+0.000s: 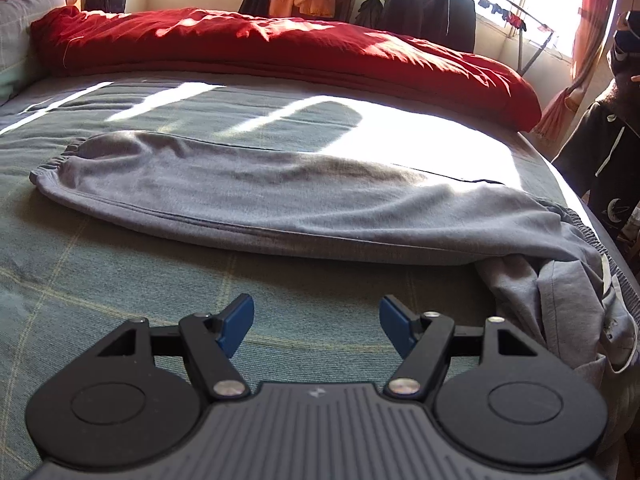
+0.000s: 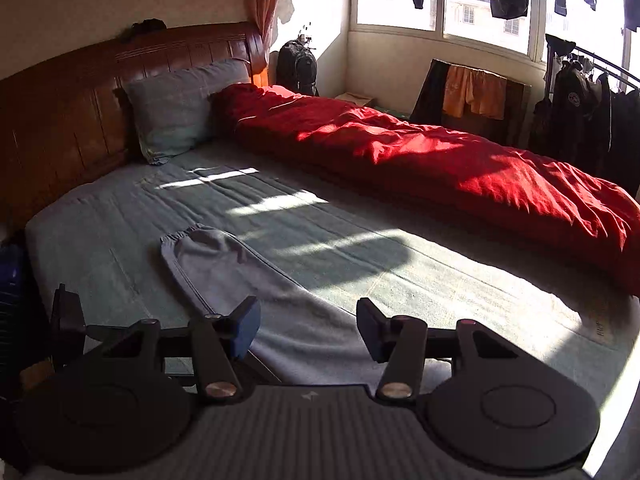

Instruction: Fold clothes

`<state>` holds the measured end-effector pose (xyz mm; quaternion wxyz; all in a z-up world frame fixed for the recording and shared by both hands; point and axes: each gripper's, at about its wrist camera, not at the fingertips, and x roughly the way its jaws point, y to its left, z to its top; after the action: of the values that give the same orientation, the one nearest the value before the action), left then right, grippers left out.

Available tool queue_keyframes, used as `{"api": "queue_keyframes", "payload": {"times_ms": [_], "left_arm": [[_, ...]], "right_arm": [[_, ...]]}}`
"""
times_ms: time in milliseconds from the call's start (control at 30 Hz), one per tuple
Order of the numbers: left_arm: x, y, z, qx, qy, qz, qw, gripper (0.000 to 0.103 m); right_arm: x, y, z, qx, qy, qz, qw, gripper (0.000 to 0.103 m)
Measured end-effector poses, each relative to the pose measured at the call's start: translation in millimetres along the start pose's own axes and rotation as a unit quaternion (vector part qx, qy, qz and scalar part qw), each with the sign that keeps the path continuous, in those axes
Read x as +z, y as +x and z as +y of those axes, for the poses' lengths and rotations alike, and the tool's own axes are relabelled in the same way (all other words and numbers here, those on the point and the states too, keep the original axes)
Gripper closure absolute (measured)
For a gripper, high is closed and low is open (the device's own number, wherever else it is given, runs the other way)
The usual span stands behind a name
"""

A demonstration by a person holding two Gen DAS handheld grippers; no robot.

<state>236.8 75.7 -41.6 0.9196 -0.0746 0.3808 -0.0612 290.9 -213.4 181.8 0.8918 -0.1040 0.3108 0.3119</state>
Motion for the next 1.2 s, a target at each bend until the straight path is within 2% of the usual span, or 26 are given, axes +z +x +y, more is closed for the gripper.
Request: {"api": "queue_keyframes", "payload": {"times_ms": [100, 267, 333, 367, 500, 667, 900, 967, 1033, 1100, 1200], "left_arm": [[10, 2, 12, 0.003, -0.009, -0.01, 0.9999, 0.033], [46, 8, 40, 0.023, -0.016, -0.045, 0.9986, 0.033], [51, 16, 52, 0.032, -0.024, -0.045, 0.9982, 0.033], [53, 21, 58, 0.037, -0.027, -0.045, 0.9979, 0.033], [56, 37, 78, 0.053, -0.035, -0.036, 0.9973, 0.032], [49, 59, 98, 0.072, -0.034, -0.013, 0.9967, 0.033], [51, 59, 106, 0.076, -0.022, -0.019, 0.9967, 0.032], [51, 59, 106, 0.075, -0.015, -0.021, 0.9969, 0.032], [53, 59, 109, 0.081, -0.018, -0.019, 0.9964, 0.032], [56, 57, 115, 0.082, -0.02, -0.021, 0.9962, 0.032], [64, 49, 126, 0.078, -0.024, -0.027, 0.9963, 0.032]], "right_arm": [[20, 32, 10, 0.017, -0.019, 0.016, 1.0, 0.045], [63, 107, 11, 0.01, -0.057, 0.037, 0.998, 0.045], [72, 149, 6, 0.018, -0.091, 0.057, 0.994, 0.038], [74, 171, 3, 0.022, -0.111, 0.07, 0.991, 0.038], [51, 264, -11, 0.02, -0.156, 0.13, 0.979, 0.038], [4, 344, -42, 0.045, -0.126, 0.176, 0.975, 0.039], [-20, 368, -61, 0.095, -0.101, 0.175, 0.975, 0.041], [-25, 370, -57, 0.105, -0.109, 0.173, 0.973, 0.041], [-30, 371, -51, 0.099, -0.13, 0.168, 0.972, 0.041], [-29, 371, -49, 0.098, -0.134, 0.166, 0.972, 0.041], [-20, 366, -59, 0.116, -0.101, 0.15, 0.977, 0.041]]}}
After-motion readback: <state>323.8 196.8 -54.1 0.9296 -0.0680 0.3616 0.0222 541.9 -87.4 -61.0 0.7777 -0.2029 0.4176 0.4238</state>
